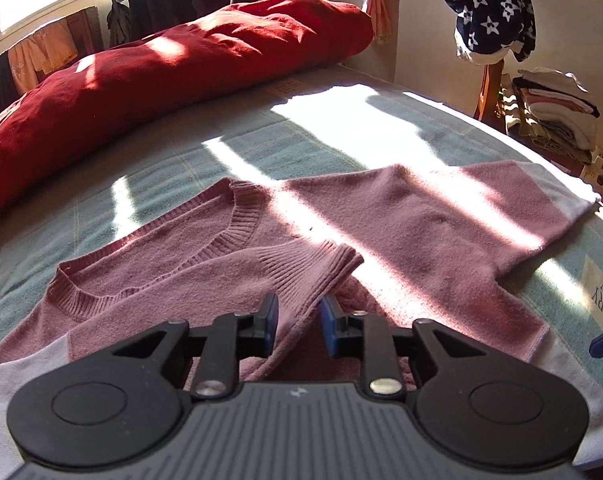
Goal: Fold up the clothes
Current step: 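Lay the pink cuff near the collar and open the left gripper, then withdraw the left gripper and hover over the folded pink sleeve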
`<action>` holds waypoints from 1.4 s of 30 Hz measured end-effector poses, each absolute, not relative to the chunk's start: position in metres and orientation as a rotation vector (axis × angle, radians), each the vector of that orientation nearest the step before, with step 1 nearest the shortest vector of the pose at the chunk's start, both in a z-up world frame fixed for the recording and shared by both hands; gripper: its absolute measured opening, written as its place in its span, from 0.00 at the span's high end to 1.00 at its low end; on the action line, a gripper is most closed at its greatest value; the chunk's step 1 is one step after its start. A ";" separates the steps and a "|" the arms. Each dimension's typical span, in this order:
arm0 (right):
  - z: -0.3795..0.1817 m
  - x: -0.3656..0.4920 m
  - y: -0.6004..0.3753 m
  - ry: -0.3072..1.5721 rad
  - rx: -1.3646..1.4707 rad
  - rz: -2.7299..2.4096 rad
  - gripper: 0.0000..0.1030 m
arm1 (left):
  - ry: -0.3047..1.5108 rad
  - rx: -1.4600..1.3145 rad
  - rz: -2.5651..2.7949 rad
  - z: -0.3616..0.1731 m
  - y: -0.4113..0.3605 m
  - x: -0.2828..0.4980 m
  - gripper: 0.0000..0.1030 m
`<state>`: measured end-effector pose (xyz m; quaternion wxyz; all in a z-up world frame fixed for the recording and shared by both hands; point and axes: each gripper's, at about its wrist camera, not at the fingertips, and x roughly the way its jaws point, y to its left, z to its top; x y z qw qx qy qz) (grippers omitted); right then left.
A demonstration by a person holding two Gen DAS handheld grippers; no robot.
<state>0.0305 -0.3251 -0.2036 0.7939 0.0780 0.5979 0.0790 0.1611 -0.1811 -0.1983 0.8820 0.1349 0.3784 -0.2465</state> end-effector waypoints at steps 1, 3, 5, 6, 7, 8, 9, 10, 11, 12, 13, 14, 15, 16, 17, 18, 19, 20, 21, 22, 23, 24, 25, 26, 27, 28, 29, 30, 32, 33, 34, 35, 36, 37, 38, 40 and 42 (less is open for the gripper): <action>-0.203 0.031 -0.325 1.284 0.165 0.169 0.00 | 0.783 0.284 -0.513 -0.195 -0.178 0.161 0.75; -0.201 0.031 -0.325 1.276 0.159 0.169 0.00 | 0.770 0.297 -0.488 -0.189 -0.168 0.160 0.74; -0.197 0.033 -0.324 1.265 0.153 0.167 0.00 | 0.756 0.316 -0.441 -0.183 -0.153 0.161 0.69; -0.196 0.034 -0.324 1.257 0.151 0.168 0.00 | 0.763 0.316 -0.393 -0.181 -0.140 0.163 0.64; -0.194 0.036 -0.323 1.251 0.148 0.170 0.00 | 0.771 0.306 -0.352 -0.181 -0.126 0.165 0.62; -0.193 0.038 -0.322 1.243 0.143 0.172 0.00 | 0.780 0.294 -0.309 -0.181 -0.112 0.166 0.62; -0.191 0.041 -0.320 1.234 0.136 0.173 0.00 | 0.796 0.278 -0.258 -0.182 -0.094 0.168 0.62; -0.190 0.044 -0.319 1.226 0.129 0.175 0.00 | 0.805 0.268 -0.207 -0.184 -0.077 0.169 0.63; -0.189 0.047 -0.315 1.222 0.124 0.179 0.00 | 0.810 0.261 -0.158 -0.186 -0.062 0.169 0.63; -0.188 0.050 -0.310 1.219 0.119 0.184 0.00 | 0.815 0.254 -0.108 -0.188 -0.047 0.168 0.63; -0.188 0.054 -0.305 1.217 0.115 0.189 0.00 | 0.821 0.242 -0.060 -0.190 -0.031 0.168 0.64; -0.187 0.057 -0.300 1.214 0.110 0.194 0.00 | 0.838 0.199 -0.026 -0.194 -0.016 0.169 0.64; -0.187 0.060 -0.296 1.212 0.105 0.199 0.00 | 0.856 0.157 0.006 -0.198 -0.001 0.170 0.64; -0.186 0.063 -0.291 1.209 0.101 0.204 0.00 | 0.885 0.126 0.022 -0.204 0.010 0.171 0.64; -0.186 0.067 -0.286 1.207 0.096 0.209 0.00 | 0.912 0.097 0.037 -0.211 0.021 0.171 0.64; -0.185 0.070 -0.281 1.204 0.091 0.214 0.00 | 0.926 0.081 0.033 -0.219 0.028 0.170 0.63; -0.185 0.073 -0.276 1.202 0.087 0.219 0.00 | 0.923 0.064 0.021 -0.219 0.032 0.169 0.63; -0.184 0.077 -0.272 1.199 0.082 0.224 0.00 | 0.920 0.047 0.008 -0.220 0.036 0.167 0.63; -0.184 0.080 -0.267 1.197 0.077 0.229 0.00 | 0.918 0.033 -0.004 -0.220 0.039 0.166 0.63; -0.183 0.083 -0.262 1.194 0.073 0.234 0.00 | 0.921 0.031 -0.009 -0.216 0.039 0.166 0.63; -0.183 0.086 -0.257 1.192 0.068 0.239 0.00 | 0.915 0.024 -0.011 -0.212 0.040 0.166 0.63; -0.181 0.091 -0.251 1.185 0.062 0.248 0.00 | 0.900 0.013 -0.023 -0.207 0.042 0.166 0.64; -0.180 0.096 -0.245 1.176 0.056 0.258 0.00 | 0.887 0.003 -0.036 -0.203 0.044 0.165 0.63; -0.178 0.102 -0.239 1.168 0.050 0.269 0.00 | 0.889 0.000 -0.050 -0.202 0.046 0.167 0.63; -0.176 0.108 -0.234 1.155 0.040 0.277 0.00 | 0.894 -0.003 -0.063 -0.203 0.048 0.168 0.62; -0.174 0.114 -0.228 1.140 0.027 0.285 0.00 | 0.916 -0.004 -0.070 -0.206 0.050 0.170 0.61; -0.173 0.123 -0.222 1.121 0.010 0.295 0.00 | 0.926 -0.001 -0.080 -0.211 0.052 0.168 0.61; -0.171 0.132 -0.216 1.098 -0.004 0.304 0.00 | 0.936 0.001 -0.090 -0.215 0.055 0.167 0.61; -0.170 0.150 -0.205 1.054 -0.023 0.321 0.00 | 0.937 0.009 -0.109 -0.218 0.057 0.163 0.61; -0.171 0.160 -0.200 1.034 -0.030 0.331 0.00 | 0.933 0.007 -0.114 -0.218 0.058 0.162 0.61; -0.174 0.169 -0.197 1.023 -0.034 0.333 0.00 | 0.929 0.005 -0.119 -0.217 0.059 0.161 0.61; -0.179 0.178 -0.194 1.016 -0.037 0.331 0.00 | 0.929 -0.004 -0.121 -0.216 0.061 0.161 0.61; -0.183 0.186 -0.191 1.008 -0.040 0.329 0.00 | 0.928 -0.015 -0.123 -0.213 0.063 0.162 0.61; -0.191 0.193 -0.190 1.015 -0.045 0.317 0.00 | 0.920 -0.019 -0.122 -0.210 0.064 0.163 0.61; -0.200 0.200 -0.190 1.030 -0.051 0.300 0.00 | 0.906 -0.011 -0.118 -0.207 0.065 0.165 0.61; -0.220 0.206 -0.195 1.096 -0.039 0.255 0.00 | 0.882 0.000 -0.115 -0.201 0.067 0.172 0.61; -0.235 0.207 -0.201 1.126 -0.012 0.226 0.00 | 0.864 -0.002 -0.117 -0.197 0.070 0.183 0.61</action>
